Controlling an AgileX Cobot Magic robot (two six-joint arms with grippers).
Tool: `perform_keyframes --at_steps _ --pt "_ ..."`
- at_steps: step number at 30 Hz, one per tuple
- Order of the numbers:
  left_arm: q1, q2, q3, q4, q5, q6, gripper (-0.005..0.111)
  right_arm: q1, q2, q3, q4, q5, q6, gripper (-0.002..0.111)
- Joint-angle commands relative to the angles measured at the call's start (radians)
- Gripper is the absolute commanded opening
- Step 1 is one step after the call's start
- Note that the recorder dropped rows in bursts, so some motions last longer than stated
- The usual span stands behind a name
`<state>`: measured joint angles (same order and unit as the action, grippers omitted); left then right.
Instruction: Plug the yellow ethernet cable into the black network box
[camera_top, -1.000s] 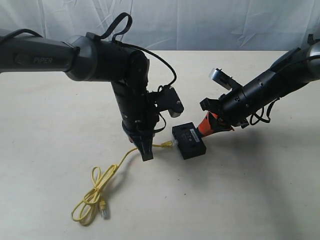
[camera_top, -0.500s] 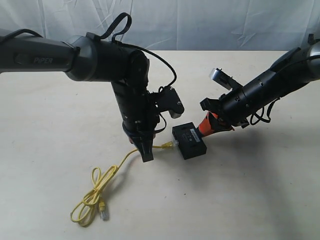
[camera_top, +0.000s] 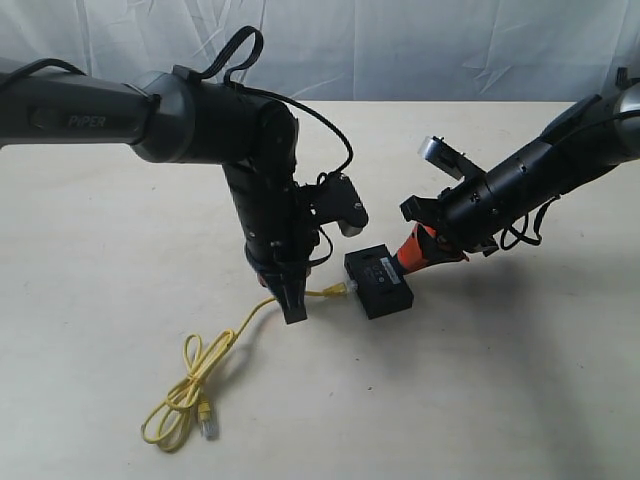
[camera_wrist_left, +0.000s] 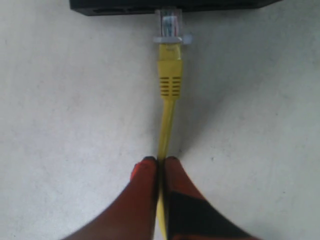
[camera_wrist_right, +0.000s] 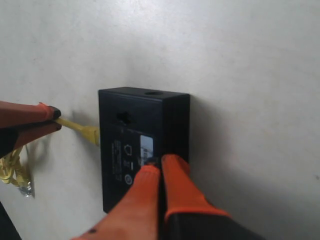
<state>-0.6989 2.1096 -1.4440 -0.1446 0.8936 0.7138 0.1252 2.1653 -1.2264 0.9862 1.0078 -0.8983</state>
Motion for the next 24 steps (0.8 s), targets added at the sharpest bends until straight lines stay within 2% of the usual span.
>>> perform_keyframes --at_steps 1,24 --pt "-0.003 -0.004 -0.005 -0.021 -0.031 0.003 0.0 0.004 -0.008 0.004 -0.012 -0.012 -0.004 -0.001" --pt "-0.003 -0.009 -0.005 0.004 0.023 0.003 0.0 0.002 -0.021 0.004 -0.085 -0.06 0.042 -0.001"
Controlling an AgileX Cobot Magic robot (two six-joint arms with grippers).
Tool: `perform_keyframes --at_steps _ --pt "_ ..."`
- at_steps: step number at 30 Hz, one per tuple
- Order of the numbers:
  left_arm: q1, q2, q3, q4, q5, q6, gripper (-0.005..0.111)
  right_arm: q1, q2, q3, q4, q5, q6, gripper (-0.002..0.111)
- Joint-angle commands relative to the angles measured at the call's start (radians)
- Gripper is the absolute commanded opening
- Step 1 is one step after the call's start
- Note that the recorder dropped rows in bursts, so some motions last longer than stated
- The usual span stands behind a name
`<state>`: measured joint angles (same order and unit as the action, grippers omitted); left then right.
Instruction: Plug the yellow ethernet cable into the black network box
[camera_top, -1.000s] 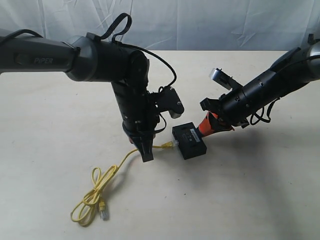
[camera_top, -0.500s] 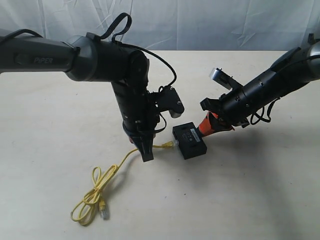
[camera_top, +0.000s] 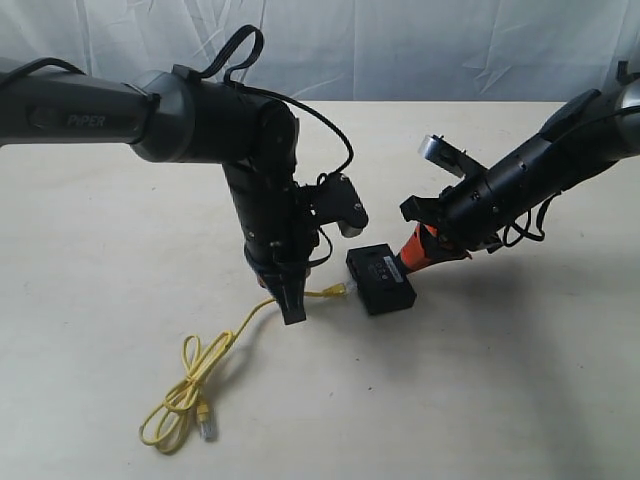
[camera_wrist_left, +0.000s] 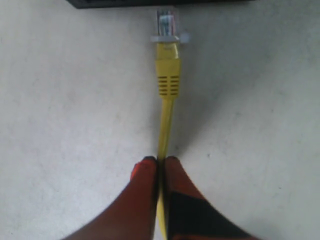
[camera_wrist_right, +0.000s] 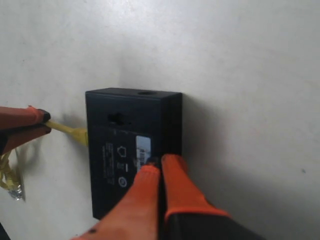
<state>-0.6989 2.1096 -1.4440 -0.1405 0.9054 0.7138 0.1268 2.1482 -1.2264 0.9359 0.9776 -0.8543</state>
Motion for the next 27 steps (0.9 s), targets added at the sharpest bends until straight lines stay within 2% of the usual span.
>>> perform_keyframes --at_steps 1,17,27 --pt "-0.003 -0.009 -0.005 0.0 0.012 0.003 0.0 0.001 -0.004 0.004 -0.035 -0.027 -0.002 -0.001" --pt "-0.003 -0.009 -0.005 0.0 0.015 0.001 0.0 0.001 -0.047 0.004 -0.01 -0.004 -0.006 -0.001" --pt "-0.003 -0.009 -0.005 -0.028 0.018 0.001 0.0 0.003 -0.038 0.004 -0.016 -0.072 -0.006 -0.001"
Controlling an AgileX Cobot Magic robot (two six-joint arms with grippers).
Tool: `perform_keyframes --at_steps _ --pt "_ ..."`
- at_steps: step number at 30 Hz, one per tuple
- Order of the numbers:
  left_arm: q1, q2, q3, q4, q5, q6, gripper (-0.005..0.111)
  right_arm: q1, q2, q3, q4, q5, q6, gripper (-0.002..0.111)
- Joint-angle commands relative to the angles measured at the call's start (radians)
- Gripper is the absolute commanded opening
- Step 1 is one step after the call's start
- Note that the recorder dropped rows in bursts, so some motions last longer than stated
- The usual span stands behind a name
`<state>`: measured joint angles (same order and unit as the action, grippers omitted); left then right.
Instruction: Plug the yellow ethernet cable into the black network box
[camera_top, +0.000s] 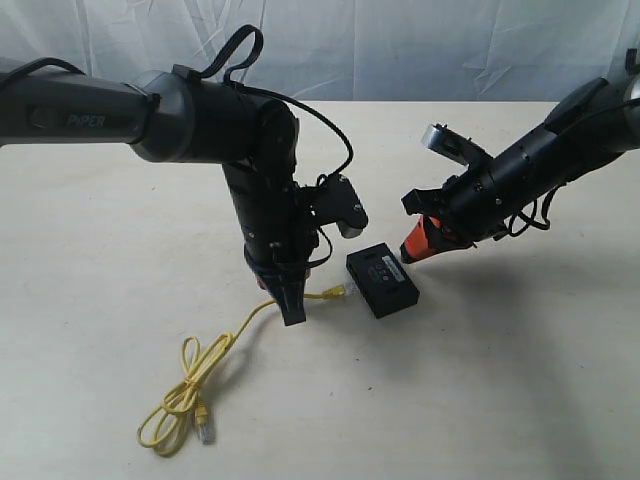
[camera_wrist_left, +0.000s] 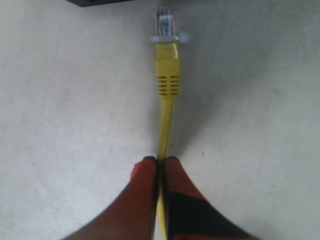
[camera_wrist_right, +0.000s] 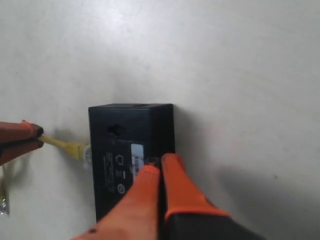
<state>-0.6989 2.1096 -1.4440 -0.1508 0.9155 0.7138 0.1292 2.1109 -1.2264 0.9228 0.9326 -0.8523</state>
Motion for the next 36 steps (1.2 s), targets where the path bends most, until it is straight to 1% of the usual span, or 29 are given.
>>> perform_keyframes --at_steps 1,12,36 --pt "-0.003 -0.009 -0.005 -0.018 0.007 0.001 0.0 0.001 0.006 0.004 0.003 -0.027 -0.008 -0.001" --pt "-0.003 -0.009 -0.005 -0.018 0.006 0.003 0.0 0.001 0.043 0.004 0.083 0.001 -0.071 -0.001" --pt "-0.003 -0.009 -0.005 -0.018 -0.024 -0.024 0.0 0.001 0.048 0.004 0.088 0.024 -0.078 -0.001"
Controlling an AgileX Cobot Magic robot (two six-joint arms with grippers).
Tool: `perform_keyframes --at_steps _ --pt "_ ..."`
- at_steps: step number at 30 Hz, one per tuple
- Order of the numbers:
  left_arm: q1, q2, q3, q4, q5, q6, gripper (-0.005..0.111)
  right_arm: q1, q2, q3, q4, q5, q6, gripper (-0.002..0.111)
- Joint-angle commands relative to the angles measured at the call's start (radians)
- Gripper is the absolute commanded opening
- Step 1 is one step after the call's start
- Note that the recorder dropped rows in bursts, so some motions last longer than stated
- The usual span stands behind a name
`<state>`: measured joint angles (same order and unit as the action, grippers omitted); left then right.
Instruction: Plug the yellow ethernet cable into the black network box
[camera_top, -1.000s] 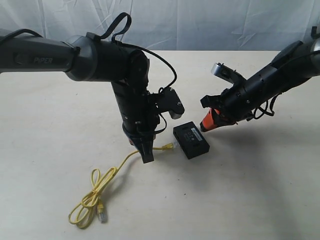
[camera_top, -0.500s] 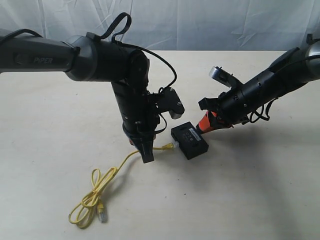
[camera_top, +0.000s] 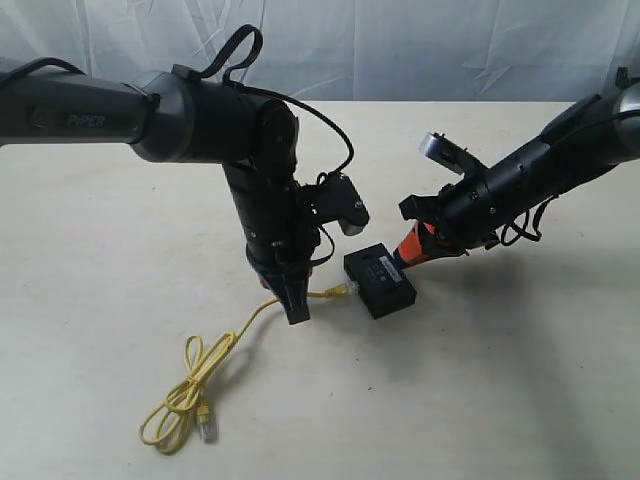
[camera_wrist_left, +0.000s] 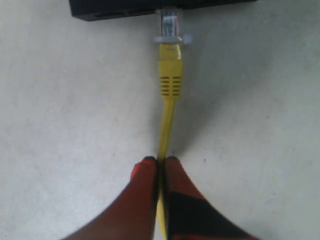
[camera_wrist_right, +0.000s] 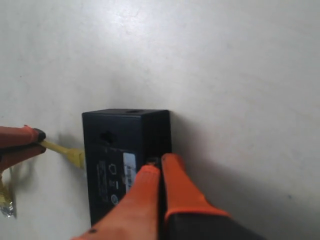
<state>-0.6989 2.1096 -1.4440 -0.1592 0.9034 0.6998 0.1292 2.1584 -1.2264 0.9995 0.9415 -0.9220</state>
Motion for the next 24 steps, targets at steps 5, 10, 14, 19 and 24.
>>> perform_keyframes --at_steps 5,10,14,19,24 --pt "-0.003 -0.009 -0.005 -0.01 0.01 -0.003 0.0 0.001 0.0 0.004 0.011 0.015 -0.009 -0.001" --pt "-0.003 -0.009 -0.005 -0.01 0.019 -0.001 0.0 0.001 0.0 0.004 0.011 0.015 -0.009 -0.001" --pt "-0.003 -0.009 -0.005 -0.01 0.022 0.007 0.0 0.001 0.0 0.004 0.013 0.015 -0.009 -0.001" --pt "-0.003 -0.009 -0.005 -0.03 0.035 0.02 0.0 0.001 0.0 0.004 0.013 0.015 -0.009 -0.001" --pt "-0.003 -0.009 -0.005 -0.028 0.027 0.015 0.0 0.001 0.0 0.004 0.013 0.015 -0.009 -0.001"
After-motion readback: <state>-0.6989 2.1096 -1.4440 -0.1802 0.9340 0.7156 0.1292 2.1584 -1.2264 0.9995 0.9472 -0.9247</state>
